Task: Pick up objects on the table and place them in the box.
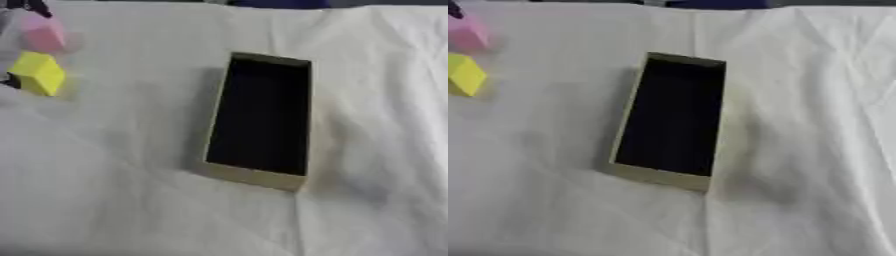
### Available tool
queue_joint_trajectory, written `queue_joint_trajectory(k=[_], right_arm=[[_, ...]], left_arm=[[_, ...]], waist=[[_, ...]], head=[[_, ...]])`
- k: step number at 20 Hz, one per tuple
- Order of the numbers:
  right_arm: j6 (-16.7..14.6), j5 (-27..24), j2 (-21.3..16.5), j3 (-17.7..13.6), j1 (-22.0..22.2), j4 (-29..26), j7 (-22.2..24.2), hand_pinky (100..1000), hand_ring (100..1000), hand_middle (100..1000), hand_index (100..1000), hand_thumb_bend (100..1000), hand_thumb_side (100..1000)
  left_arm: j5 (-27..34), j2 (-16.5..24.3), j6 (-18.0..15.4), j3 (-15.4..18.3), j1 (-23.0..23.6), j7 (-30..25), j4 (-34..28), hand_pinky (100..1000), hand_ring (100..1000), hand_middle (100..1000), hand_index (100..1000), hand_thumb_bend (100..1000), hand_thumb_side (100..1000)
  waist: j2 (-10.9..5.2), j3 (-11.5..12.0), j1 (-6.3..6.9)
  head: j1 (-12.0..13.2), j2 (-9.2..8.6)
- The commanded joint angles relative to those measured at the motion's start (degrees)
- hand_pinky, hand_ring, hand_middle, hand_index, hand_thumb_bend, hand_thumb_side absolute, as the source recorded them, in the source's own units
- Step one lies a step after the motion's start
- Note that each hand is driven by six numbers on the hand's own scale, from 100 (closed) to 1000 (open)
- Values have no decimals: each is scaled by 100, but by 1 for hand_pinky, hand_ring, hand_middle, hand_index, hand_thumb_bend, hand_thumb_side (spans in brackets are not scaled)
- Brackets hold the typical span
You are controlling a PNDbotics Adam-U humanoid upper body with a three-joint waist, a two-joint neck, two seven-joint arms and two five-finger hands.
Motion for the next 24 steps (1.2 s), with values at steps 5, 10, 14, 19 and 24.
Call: queue_joint_trajectory(k=[5, 10, 14, 19, 24], right_arm=[[16, 7, -115, -3, -28, -96, 39, 826, 804, 577, 831, 100, 798], [31, 6, -99, 11, -29, -96, 56, 826, 804, 576, 830, 100, 801], [32, 4, -86, 19, -31, -96, 69, 826, 804, 576, 830, 100, 802], [34, 6, -73, 21, -28, -96, 73, 826, 804, 576, 830, 100, 804], [37, 6, -62, 28, -28, -96, 79, 825, 803, 574, 830, 100, 806]], left_arm=[[-549, 86, -284, -145, -344, 35, 592, 830, 872, 856, 895, 815, 100], [-763, -42, -274, -179, -443, 114, 953, 814, 862, 841, 895, 792, 133], [-894, -210, -257, -193, -549, 161, 1310, 793, 841, 793, 894, 767, 134], [-1007, -324, -253, -170, -605, 195, 1599, 782, 833, 785, 892, 764, 139], [-1102, -367, -229, -122, -646, 237, 1733, 788, 839, 806, 893, 784, 137]], waist=[[-97, -21, 7], [-89, -33, 10], [-83, -44, -3], [-73, -50, -11], [-65, -66, -13]], head=[[-9, -85], [-1, -108], [14, -124], [16, -129], [37, -143]])
